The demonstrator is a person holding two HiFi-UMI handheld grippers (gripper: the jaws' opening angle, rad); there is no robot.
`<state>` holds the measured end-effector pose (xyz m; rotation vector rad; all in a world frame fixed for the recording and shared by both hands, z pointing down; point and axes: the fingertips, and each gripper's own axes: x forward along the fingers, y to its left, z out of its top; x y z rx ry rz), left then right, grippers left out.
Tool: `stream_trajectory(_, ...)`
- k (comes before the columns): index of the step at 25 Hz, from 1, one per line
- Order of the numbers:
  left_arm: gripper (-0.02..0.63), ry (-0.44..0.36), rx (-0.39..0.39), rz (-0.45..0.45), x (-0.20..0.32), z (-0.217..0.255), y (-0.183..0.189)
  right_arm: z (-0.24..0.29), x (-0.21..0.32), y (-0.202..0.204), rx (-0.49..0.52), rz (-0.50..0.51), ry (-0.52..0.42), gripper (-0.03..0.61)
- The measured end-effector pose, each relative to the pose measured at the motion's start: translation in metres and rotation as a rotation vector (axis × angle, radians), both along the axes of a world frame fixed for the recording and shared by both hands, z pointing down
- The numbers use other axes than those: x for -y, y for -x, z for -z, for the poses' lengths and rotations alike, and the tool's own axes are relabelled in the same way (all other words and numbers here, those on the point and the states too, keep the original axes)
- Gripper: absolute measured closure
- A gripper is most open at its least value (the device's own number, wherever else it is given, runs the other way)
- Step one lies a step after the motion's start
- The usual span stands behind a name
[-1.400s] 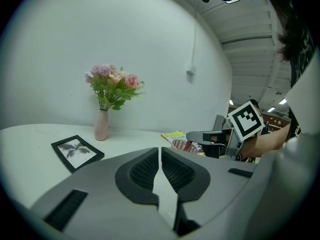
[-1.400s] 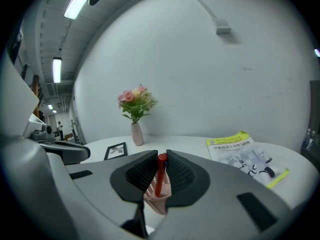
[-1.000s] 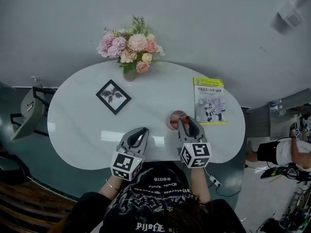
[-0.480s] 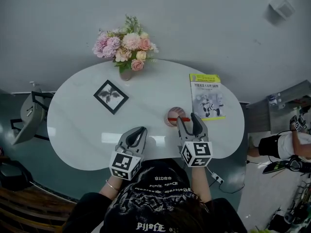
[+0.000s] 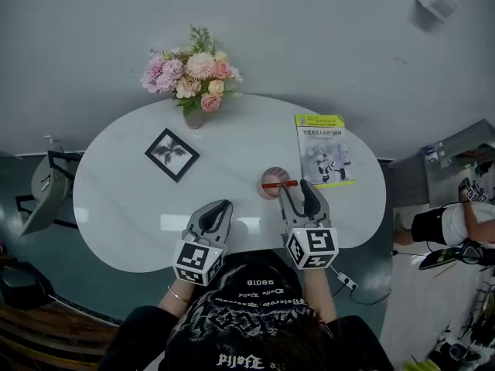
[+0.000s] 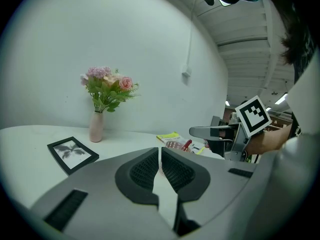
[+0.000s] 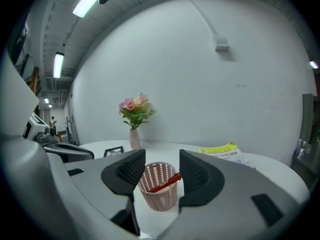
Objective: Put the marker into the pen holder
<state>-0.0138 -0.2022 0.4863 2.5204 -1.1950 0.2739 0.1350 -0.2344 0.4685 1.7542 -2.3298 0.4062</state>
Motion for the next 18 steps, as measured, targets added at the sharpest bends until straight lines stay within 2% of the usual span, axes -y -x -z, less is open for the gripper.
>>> stream_trajectory(4, 0.578, -0.002, 0.002, 0.006, 0.001, 0.000, 0.001, 0.000, -0.004, 0.000, 0.000, 0.003, 0.006, 0.354)
stream_trajectory(6, 0.578, -0.003, 0.003, 0.007, 0.000, 0.000, 0.000, 0.001, -0.005, -0.001, -0.012, -0.002, 0.000, 0.420)
stream_trajectory(10, 0.578, -0.007, 0.002, 0.007, -0.001, 0.001, -0.002, 0.002, -0.008, -0.005, -0.007, -0.012, -0.001, 0.505)
stream_trajectory(18, 0.578, -0.014, 0.001, 0.008, -0.002, 0.002, -0.008, 0.002, -0.012, -0.011, -0.001, -0.016, -0.004, 0.548)
